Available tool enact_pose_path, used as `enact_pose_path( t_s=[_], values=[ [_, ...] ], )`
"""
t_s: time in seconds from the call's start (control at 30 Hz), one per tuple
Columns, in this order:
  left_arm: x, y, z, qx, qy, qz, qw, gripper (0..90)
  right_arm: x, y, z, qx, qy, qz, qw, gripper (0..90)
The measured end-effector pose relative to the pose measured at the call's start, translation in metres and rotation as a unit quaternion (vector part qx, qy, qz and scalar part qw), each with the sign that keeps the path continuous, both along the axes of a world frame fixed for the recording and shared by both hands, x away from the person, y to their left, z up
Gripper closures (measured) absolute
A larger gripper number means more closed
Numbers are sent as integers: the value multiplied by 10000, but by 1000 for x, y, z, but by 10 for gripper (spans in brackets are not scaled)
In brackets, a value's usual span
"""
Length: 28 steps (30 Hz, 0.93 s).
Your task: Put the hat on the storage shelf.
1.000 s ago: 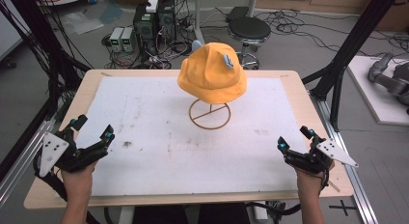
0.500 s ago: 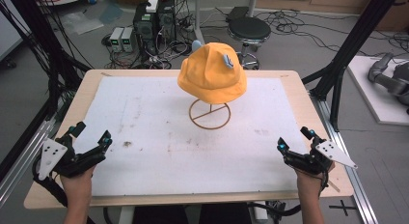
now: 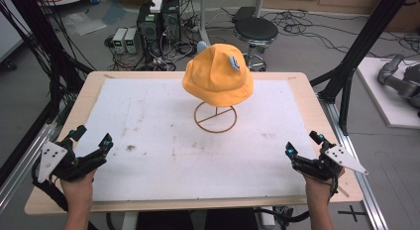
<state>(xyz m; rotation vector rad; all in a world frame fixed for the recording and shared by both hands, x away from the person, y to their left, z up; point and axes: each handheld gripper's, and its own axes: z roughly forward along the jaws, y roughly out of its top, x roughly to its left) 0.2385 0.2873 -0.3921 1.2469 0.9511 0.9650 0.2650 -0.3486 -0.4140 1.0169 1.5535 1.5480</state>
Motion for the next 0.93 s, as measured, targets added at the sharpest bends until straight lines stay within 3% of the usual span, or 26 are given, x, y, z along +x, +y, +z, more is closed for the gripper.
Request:
enact_pose_path(
  t_s=[0.93],
  values=[
    [3, -1, -1, 184, 123, -115, 9997, 149, -1, 0, 2, 87, -20, 5, 10000, 46]
  ],
)
